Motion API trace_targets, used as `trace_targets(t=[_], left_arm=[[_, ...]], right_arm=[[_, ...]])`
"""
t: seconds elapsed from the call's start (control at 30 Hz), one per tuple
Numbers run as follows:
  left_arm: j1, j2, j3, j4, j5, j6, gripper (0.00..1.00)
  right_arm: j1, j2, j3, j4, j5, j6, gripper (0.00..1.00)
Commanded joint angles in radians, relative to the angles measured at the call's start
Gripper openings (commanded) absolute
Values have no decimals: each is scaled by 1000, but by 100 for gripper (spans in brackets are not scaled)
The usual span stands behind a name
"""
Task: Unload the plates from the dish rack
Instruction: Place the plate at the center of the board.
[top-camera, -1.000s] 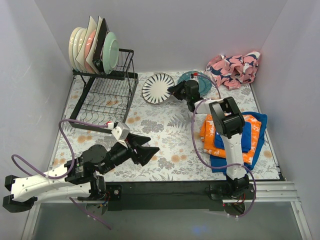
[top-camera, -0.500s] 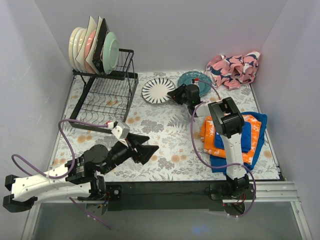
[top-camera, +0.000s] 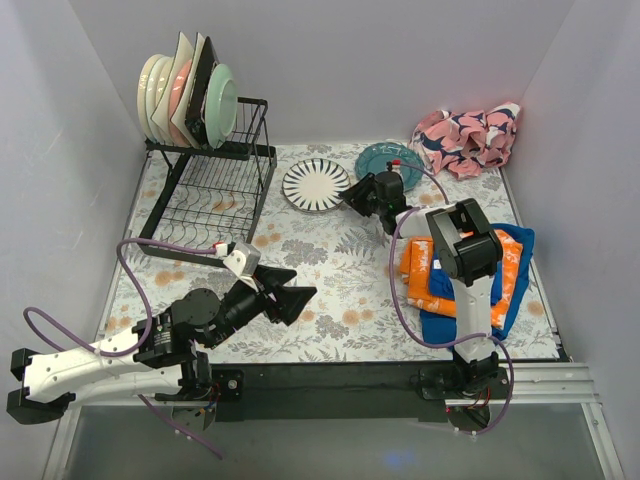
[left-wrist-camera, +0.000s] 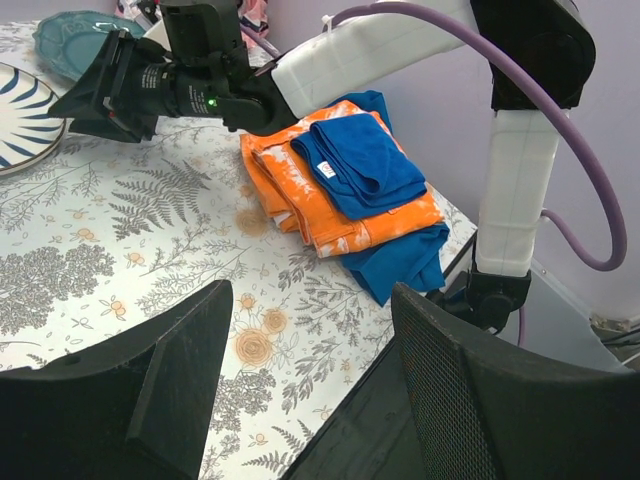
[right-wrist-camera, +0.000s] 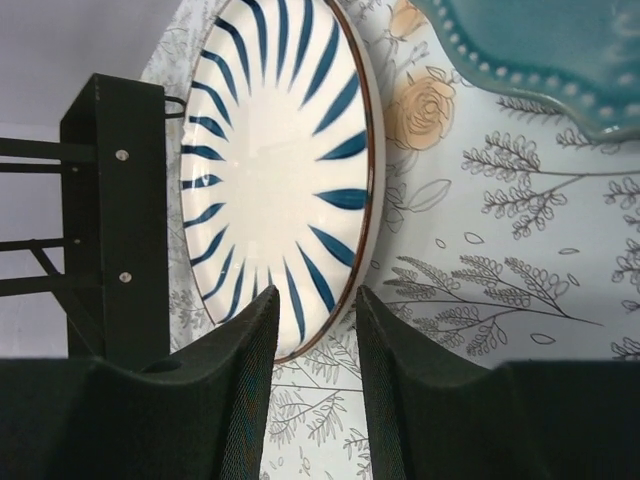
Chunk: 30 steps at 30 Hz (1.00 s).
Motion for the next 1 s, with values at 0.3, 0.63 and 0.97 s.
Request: trace_targets(t=[0.3, 0.63, 0.97], left_arm=[[6, 5, 3, -17, -95, 4, 63], [6, -10, 5, -43, -141, -10, 63], [6, 13, 87, -81, -197, 30, 63]], right_arm=[[42, 88, 135, -97, 49, -3, 28], [3, 163, 246, -99, 46, -4, 22], [-9, -50, 85, -106, 101, -125, 22]])
